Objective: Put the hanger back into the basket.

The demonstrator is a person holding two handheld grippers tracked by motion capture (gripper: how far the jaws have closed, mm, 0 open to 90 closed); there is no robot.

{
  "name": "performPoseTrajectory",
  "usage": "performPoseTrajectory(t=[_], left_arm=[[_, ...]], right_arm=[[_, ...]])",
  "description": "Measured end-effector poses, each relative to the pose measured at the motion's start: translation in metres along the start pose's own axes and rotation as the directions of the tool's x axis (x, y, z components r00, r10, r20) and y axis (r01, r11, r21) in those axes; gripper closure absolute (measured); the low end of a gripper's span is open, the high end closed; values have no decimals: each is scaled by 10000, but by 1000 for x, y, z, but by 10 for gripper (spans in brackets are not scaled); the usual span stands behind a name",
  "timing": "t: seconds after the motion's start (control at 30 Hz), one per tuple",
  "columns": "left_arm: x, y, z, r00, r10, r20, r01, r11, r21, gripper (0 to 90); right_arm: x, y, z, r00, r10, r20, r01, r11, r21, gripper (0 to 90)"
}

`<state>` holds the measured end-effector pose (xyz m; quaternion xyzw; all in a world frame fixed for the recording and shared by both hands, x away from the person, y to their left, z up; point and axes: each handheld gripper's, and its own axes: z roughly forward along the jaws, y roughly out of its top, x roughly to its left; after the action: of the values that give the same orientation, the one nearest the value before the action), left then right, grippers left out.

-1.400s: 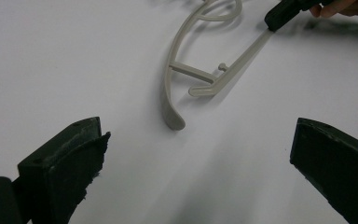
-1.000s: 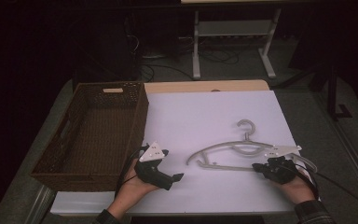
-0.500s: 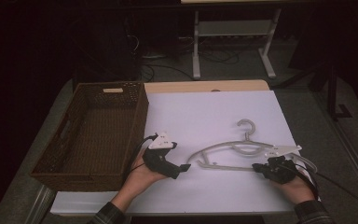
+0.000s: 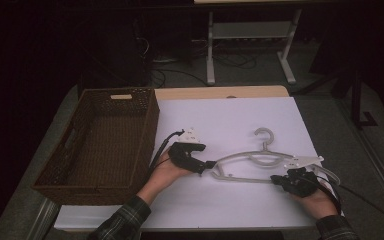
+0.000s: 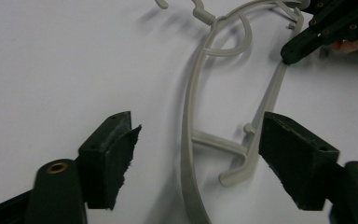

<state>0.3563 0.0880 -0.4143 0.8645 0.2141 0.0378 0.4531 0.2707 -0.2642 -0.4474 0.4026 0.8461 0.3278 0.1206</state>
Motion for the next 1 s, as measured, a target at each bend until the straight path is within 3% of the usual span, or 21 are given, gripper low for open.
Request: performPoseTrajectory(t=[0.3, 0.47, 0.67, 1.0], left_arm=[[12, 17, 32, 9971, 211, 726, -247, 9985, 490, 395], [14, 28, 57, 9916, 540, 1173, -650, 9937, 914, 471], [18, 31, 81, 9868, 483, 1546, -697, 9882, 1365, 536], [22, 33, 101, 9785, 485, 2006, -889, 9762, 1978, 634]], right_arm=[[-1, 0, 0, 10000, 10, -44, -10, 10000, 13, 900], [-1, 0, 0, 10000, 16, -74, -16, 10000, 11, 900], [-1, 0, 0, 10000, 32, -64, -32, 10000, 20, 900], [-1, 0, 0, 10000, 14, -75, -14, 10000, 9, 900]])
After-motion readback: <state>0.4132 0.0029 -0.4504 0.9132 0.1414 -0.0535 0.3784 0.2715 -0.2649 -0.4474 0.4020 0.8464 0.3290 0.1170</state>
